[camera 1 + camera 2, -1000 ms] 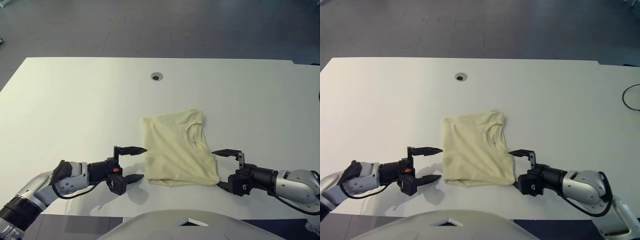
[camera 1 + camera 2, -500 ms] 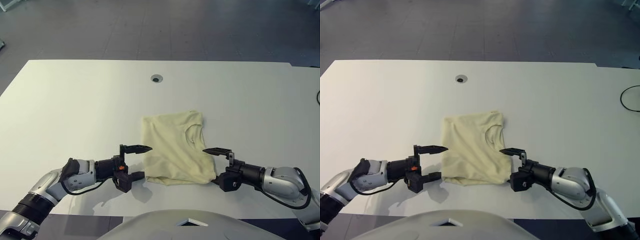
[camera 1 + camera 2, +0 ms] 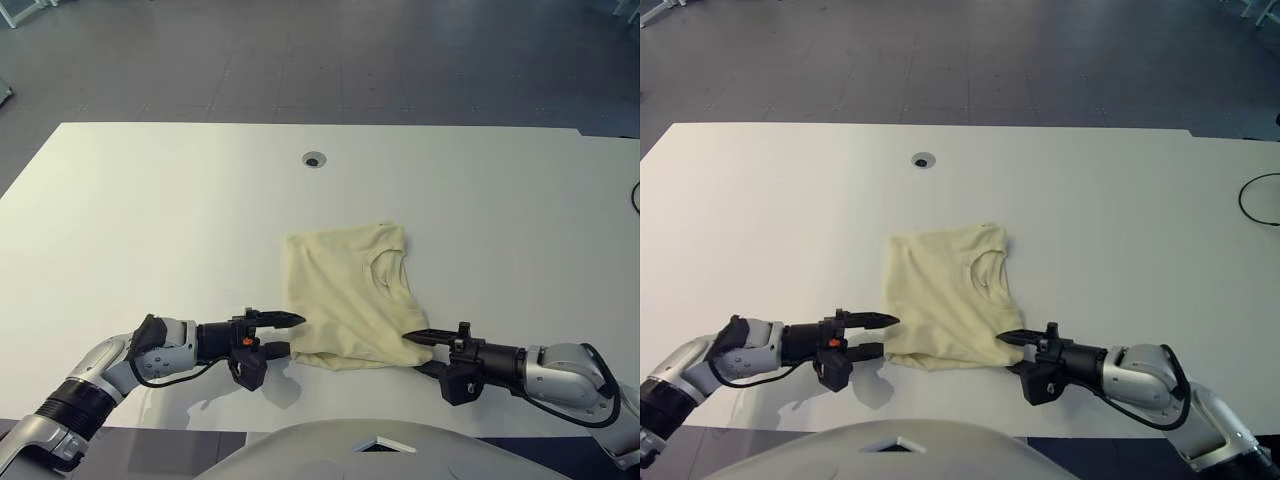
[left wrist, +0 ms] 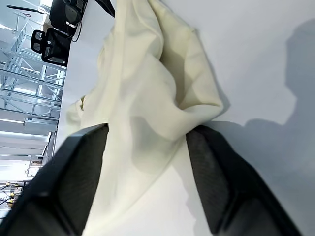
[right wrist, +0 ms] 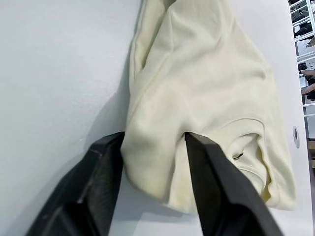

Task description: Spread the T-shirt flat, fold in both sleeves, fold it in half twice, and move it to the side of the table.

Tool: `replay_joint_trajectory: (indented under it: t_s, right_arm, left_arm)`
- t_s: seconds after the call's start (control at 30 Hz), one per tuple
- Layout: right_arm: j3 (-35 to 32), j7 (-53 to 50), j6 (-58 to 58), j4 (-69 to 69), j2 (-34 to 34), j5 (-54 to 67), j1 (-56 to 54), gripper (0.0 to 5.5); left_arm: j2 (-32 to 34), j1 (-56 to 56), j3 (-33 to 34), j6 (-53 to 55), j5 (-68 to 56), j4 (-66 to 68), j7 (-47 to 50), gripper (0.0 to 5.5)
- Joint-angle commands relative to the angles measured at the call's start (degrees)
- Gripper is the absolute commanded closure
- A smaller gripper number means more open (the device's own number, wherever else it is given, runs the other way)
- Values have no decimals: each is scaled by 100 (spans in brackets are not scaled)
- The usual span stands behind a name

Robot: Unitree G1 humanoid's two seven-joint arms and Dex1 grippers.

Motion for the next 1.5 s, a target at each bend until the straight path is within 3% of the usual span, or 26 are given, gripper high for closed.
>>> replay_joint_trajectory:
  t_s: [0.03, 0.3, 0.5, 0.7, 0.97, 1.27, 1.5]
  right_arm:
    - [91, 145, 91, 258, -111, -104, -36, 412]
    - [167, 157, 119, 439, -111, -90, -158, 538]
    - [120, 522, 519, 159, -170, 722, -117, 539]
    - [-121, 1246, 1363, -472, -425, 2223, -21, 540]
    - [-614, 2167, 2493, -939, -749, 4005, -62, 540]
    - [-926, 2822, 2550, -1046, -1001, 3960, 137, 540]
    - [-1421, 3253, 2988, -1478, -1140, 4631, 373, 540]
  left_arm:
    - [4, 23, -205, 7, 394, 248, -304, 355]
    - [-141, -90, -339, -156, 513, 492, -327, 480]
    - [-134, -148, -386, -270, 483, 556, -380, 542]
    - [163, -82, -412, -231, -422, 366, -704, 546]
    - [795, 416, -336, 745, -2503, -846, -1594, 547]
    - [1522, 1361, 296, 1498, -3397, -2050, -2066, 548]
    - [1986, 2202, 802, 1979, -3786, -2758, -2363, 548]
